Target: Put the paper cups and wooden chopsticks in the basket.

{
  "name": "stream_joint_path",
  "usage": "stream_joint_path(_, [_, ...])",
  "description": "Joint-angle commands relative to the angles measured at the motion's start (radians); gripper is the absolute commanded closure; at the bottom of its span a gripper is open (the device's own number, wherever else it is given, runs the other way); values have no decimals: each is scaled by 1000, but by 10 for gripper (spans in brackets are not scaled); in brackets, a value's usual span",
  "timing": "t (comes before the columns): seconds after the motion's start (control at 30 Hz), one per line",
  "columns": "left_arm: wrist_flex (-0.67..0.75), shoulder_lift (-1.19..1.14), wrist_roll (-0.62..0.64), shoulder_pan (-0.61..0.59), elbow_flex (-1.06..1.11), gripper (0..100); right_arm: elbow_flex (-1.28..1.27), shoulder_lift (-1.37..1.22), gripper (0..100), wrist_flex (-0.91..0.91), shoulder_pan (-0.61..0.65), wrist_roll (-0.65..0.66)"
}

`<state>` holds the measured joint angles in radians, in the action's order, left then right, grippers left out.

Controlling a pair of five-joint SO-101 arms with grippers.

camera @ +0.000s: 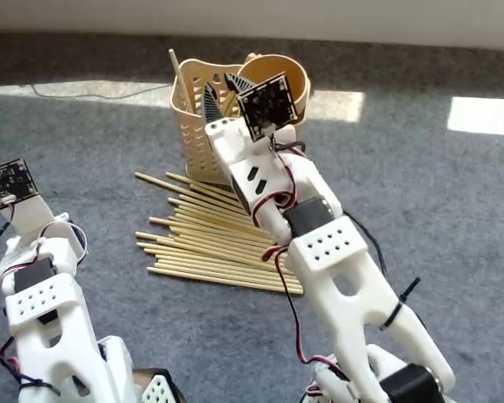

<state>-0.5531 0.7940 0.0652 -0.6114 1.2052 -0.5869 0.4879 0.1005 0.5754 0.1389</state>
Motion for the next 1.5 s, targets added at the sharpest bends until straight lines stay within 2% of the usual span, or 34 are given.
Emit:
stream_joint_path(0.0, [18, 27, -6, 21, -2, 986, 56, 157, 886, 243, 59, -6])
stream_joint_path(0.27, [18, 27, -6, 18, -2, 986, 48, 254, 886, 661, 174, -6])
stream_joint_path(0.43, [18, 27, -6, 18, -2, 986, 15, 251, 886, 786, 243, -5])
stream_joint_path(0.7, [18, 27, -6, 16, -2, 986, -163, 249, 890, 762, 371, -3])
stream_joint_path(0.77, [18, 27, -6, 16, -2, 986, -206, 248, 906, 742, 395, 31])
stream_joint_path(0.87, [18, 25, -6, 16, -2, 986, -257, 248, 914, 739, 409, 106])
stream_joint_path(1.03, [18, 25, -6, 18, -2, 986, -292, 236, 914, 737, 409, 114])
stream_joint_path(1.37, [18, 21, -6, 18, -2, 986, -199, -156, 913, 693, 403, 115])
stream_joint_path(1.47, [18, 21, -6, 18, -2, 986, -150, -249, 912, 690, 386, 166])
